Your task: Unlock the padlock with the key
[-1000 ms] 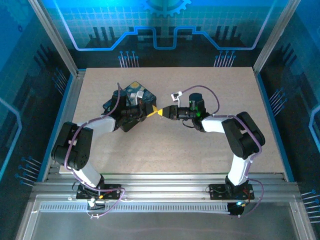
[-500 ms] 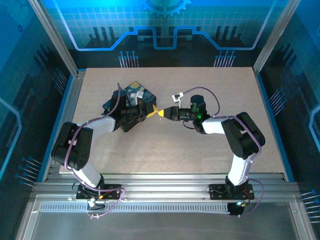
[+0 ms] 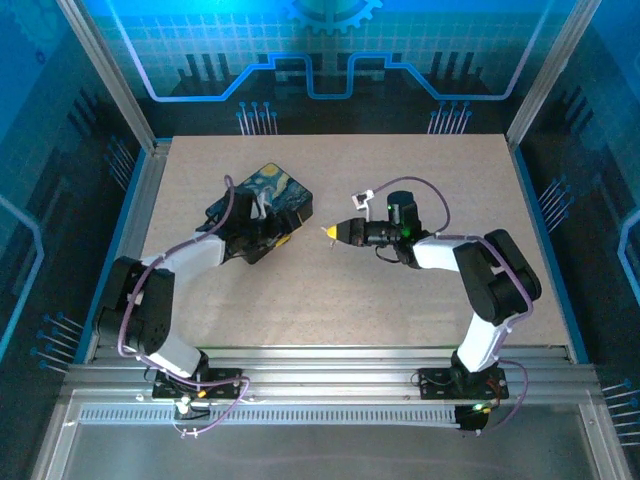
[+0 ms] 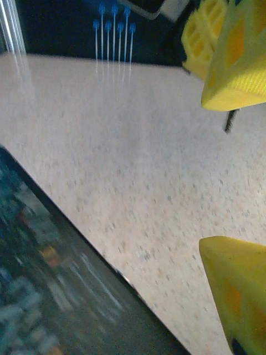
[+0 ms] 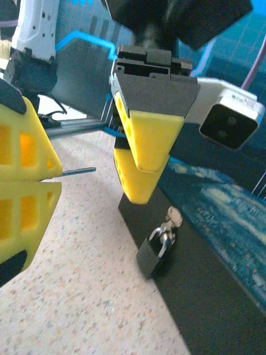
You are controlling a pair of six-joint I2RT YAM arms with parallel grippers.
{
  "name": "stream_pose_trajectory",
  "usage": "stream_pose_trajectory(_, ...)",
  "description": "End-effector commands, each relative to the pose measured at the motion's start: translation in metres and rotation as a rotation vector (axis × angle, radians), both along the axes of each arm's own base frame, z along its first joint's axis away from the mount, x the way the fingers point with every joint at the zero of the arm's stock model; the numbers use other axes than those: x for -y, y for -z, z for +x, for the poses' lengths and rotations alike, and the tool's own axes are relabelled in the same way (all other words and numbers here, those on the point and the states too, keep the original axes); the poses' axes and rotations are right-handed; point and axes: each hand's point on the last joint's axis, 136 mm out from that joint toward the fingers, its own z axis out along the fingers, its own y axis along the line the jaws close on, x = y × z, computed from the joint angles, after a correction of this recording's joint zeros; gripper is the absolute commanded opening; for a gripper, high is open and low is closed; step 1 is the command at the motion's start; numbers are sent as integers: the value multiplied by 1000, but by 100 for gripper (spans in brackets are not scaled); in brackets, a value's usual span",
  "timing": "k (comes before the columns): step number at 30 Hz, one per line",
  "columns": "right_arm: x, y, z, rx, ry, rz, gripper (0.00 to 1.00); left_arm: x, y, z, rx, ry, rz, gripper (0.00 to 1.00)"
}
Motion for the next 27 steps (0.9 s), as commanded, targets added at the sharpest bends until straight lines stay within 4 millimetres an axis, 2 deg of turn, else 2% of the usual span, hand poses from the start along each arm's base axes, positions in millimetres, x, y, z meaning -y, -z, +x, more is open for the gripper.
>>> stream_pose_trajectory(1,12,1,5,34,18,-85,0,-20,22,-11,-57,-97,255,64)
stream_pose_trajectory(6,18,7,-1,18,4,-130,0,-33,42,-11,-120,-218,420,71)
stream_pose_trajectory(13,22,8,-3,32,5,-131,0,-44,56,6,-141,-354,540,73)
stream_pose_trajectory(16,25,13,-3,23,10,-127,0,-51,56,12,-148,-422,605,73)
stream_pose_trajectory(20,30,17,-2,13,17,-117,0,-71,50,13,-127,-515,697,73)
stream_pose_trajectory(27,35,24,-2,1,13,-113,0,-87,44,28,-89,-489,763,75)
